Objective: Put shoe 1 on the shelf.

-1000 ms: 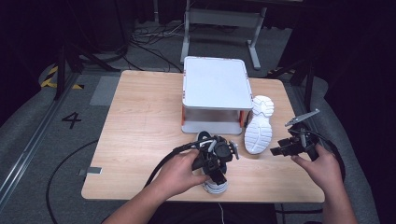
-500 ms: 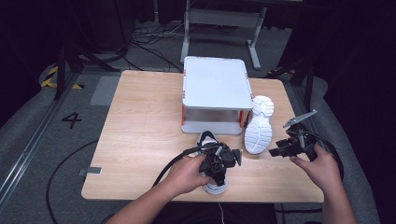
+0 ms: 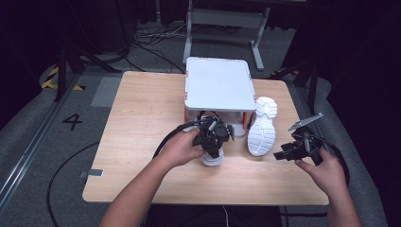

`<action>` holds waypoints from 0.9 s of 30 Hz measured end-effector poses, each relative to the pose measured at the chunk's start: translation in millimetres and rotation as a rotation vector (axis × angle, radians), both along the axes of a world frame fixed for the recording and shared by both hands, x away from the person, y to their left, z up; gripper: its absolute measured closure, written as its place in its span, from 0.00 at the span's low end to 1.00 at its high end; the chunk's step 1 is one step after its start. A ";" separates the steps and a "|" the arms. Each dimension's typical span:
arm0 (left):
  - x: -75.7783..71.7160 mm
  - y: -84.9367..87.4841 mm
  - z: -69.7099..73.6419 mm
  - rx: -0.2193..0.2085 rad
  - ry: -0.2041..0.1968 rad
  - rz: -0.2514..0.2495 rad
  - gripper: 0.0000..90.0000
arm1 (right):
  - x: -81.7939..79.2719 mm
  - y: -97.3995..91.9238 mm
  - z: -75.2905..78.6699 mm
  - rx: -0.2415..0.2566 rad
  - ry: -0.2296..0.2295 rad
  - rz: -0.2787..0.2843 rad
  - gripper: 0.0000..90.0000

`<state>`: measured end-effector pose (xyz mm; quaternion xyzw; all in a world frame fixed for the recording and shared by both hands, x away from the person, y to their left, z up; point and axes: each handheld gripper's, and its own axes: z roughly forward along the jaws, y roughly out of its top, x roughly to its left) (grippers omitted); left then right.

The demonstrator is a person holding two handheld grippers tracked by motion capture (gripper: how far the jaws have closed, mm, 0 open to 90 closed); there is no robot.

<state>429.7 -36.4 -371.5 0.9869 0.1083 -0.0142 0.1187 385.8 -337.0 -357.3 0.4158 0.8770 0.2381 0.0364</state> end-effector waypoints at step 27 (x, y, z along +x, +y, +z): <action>-30.7 41.6 31.2 -0.067 -0.144 0.220 0.66 | 5.4 3.3 8.5 0.015 -0.026 0.027 0.49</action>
